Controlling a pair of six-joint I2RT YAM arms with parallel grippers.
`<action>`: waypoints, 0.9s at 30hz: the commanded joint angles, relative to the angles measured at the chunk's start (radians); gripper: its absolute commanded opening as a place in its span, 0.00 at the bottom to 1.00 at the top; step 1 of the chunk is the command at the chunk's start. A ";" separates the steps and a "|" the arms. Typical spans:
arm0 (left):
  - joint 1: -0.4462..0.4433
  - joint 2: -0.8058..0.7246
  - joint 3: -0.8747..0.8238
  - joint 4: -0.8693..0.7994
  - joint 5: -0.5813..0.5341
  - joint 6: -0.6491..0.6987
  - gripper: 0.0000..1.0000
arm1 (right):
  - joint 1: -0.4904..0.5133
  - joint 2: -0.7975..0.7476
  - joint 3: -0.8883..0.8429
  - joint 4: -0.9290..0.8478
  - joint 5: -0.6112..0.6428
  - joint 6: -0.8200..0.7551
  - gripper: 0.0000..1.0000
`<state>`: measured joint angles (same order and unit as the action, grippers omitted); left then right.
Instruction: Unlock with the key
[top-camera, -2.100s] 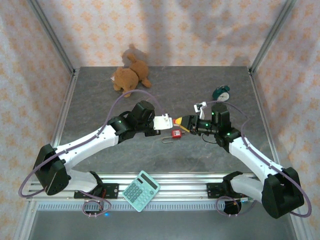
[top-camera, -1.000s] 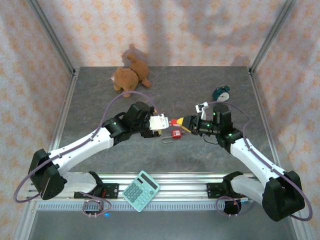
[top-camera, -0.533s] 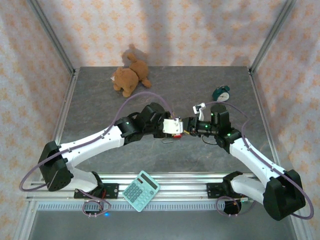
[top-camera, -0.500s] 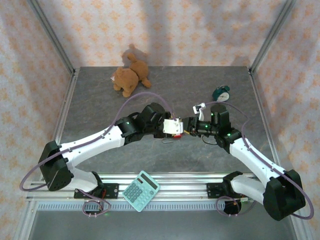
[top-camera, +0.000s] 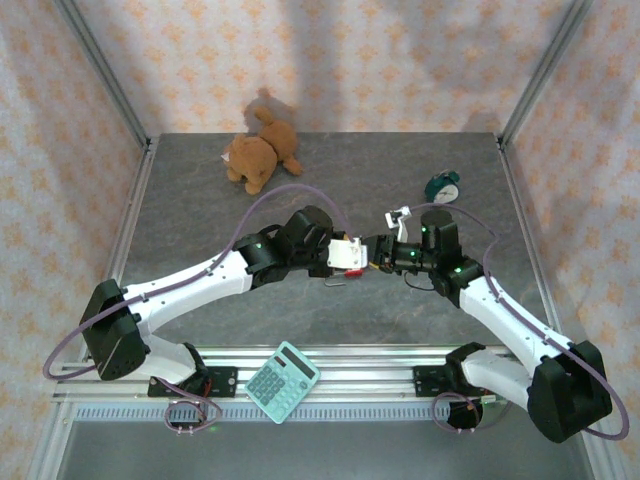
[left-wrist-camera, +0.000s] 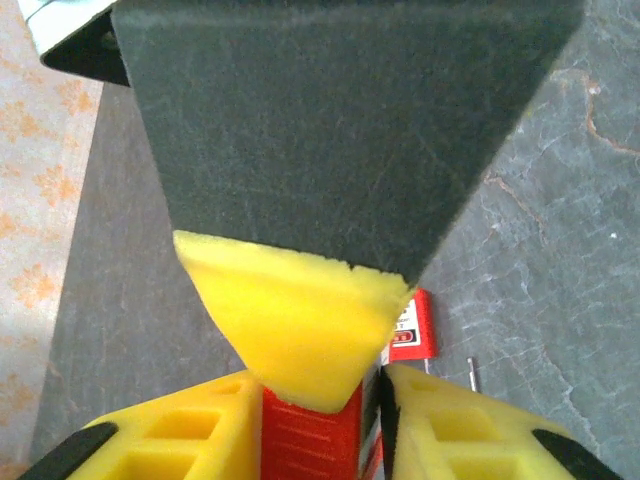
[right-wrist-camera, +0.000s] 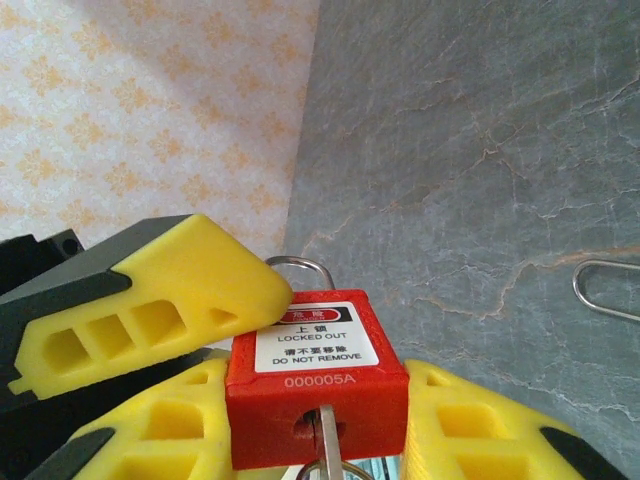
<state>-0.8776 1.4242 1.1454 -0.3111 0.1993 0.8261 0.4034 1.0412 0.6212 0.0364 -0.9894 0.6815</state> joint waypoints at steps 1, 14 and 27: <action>-0.003 0.011 0.014 0.006 -0.012 -0.013 0.30 | 0.011 -0.030 0.034 0.018 0.002 -0.017 0.26; -0.017 -0.028 -0.164 0.348 -0.197 -0.020 0.19 | 0.011 -0.105 0.032 -0.040 0.193 0.040 0.62; -0.095 0.073 -0.344 1.002 -0.531 0.289 0.16 | 0.011 -0.166 -0.029 -0.040 0.475 0.225 0.70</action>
<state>-0.9619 1.4616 0.8223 0.4175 -0.1989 0.9817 0.4118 0.8738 0.6102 -0.0589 -0.6018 0.8333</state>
